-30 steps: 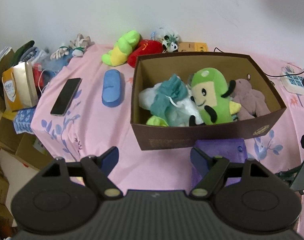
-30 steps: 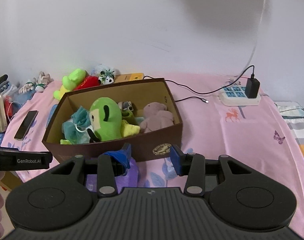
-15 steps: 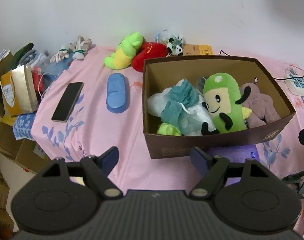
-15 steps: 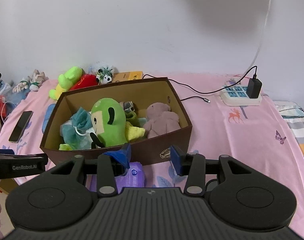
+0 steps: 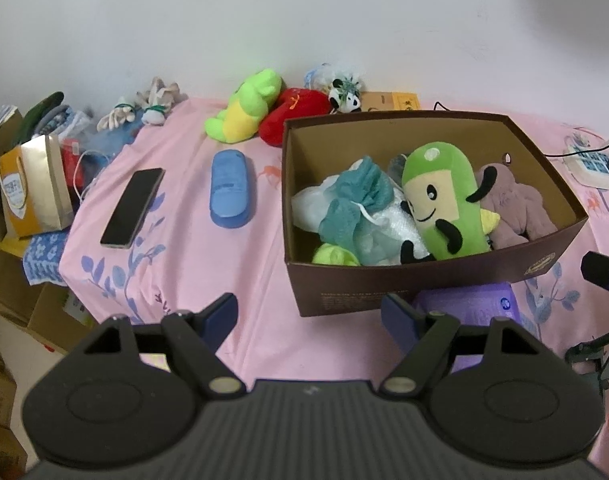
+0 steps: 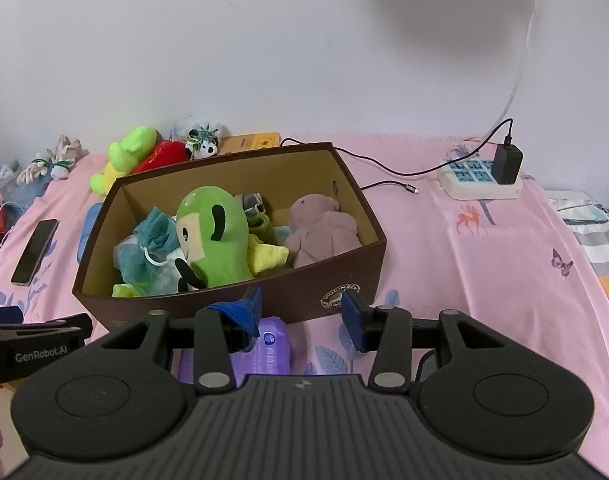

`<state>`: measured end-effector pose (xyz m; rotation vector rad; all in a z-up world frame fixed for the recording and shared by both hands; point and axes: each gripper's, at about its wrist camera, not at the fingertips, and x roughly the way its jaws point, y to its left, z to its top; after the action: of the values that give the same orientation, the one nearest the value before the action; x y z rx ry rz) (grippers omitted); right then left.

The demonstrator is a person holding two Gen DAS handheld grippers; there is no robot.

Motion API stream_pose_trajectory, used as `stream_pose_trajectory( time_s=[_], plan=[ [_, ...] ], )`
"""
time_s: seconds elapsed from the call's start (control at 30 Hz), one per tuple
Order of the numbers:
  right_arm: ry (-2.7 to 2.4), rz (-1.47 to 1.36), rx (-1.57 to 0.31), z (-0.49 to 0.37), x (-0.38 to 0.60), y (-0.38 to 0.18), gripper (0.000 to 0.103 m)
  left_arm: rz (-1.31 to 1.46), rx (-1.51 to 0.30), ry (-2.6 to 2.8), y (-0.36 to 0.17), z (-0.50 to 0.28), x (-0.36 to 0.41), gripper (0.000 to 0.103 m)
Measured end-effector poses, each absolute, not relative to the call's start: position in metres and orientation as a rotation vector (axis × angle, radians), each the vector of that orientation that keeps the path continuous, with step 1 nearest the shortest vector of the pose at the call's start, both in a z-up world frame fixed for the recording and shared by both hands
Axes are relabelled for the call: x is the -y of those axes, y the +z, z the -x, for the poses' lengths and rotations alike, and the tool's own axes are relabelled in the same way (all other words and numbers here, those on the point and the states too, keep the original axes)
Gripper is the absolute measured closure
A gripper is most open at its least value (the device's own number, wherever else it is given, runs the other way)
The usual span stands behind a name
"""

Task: Organize soft objects

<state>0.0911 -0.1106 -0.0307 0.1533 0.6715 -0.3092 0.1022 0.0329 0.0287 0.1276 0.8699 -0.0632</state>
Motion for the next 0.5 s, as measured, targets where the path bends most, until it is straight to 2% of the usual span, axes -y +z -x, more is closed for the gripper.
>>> stream_pose_trajectory(
  time_s=[0.5],
  plan=[
    [-0.271,-0.145,-0.734,-0.102,0.12,-0.038,0.074,-0.107,-0.888,-0.054,0.022,-0.099,-0.019,0.024]
  ],
)
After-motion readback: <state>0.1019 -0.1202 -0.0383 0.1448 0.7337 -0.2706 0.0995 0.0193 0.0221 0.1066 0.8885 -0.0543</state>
